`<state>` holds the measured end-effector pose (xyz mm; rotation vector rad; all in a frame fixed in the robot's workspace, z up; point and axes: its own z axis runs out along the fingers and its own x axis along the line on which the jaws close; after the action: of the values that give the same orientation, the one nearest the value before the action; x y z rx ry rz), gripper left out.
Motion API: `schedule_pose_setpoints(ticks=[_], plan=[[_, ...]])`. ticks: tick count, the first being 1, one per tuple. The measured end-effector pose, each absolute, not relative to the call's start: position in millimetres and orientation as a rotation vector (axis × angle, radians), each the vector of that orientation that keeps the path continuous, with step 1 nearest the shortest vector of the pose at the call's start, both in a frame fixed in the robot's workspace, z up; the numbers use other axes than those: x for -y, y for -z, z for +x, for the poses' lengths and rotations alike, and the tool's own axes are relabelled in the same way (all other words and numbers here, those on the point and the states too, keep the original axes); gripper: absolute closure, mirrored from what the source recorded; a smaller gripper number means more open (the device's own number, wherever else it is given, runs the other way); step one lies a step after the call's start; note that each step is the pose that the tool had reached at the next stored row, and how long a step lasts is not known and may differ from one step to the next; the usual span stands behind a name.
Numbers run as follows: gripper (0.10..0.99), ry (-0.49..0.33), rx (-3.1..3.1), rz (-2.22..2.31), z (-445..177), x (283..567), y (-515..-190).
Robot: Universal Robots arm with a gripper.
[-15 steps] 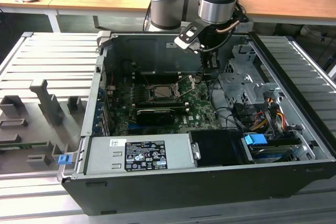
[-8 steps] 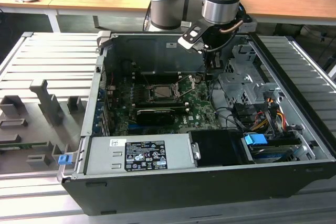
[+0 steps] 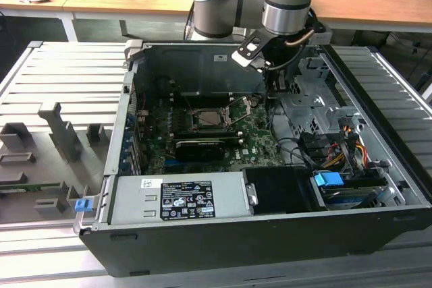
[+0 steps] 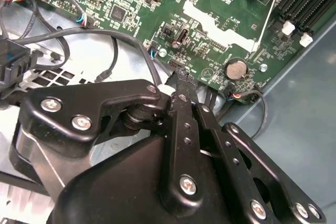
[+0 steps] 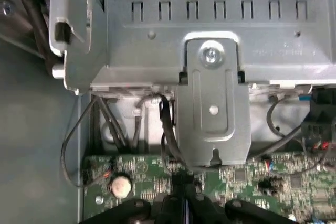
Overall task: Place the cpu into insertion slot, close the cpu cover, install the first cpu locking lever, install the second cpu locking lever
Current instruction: 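Close the cpu cover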
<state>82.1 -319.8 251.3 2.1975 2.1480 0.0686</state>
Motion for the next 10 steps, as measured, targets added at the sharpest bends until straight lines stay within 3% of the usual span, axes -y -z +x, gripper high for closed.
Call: schedule_pose_setpoints(ticks=[10], plan=[[0.98, -0.069, -2.148, 2.197, 73.6, 319.7, -246.6]])
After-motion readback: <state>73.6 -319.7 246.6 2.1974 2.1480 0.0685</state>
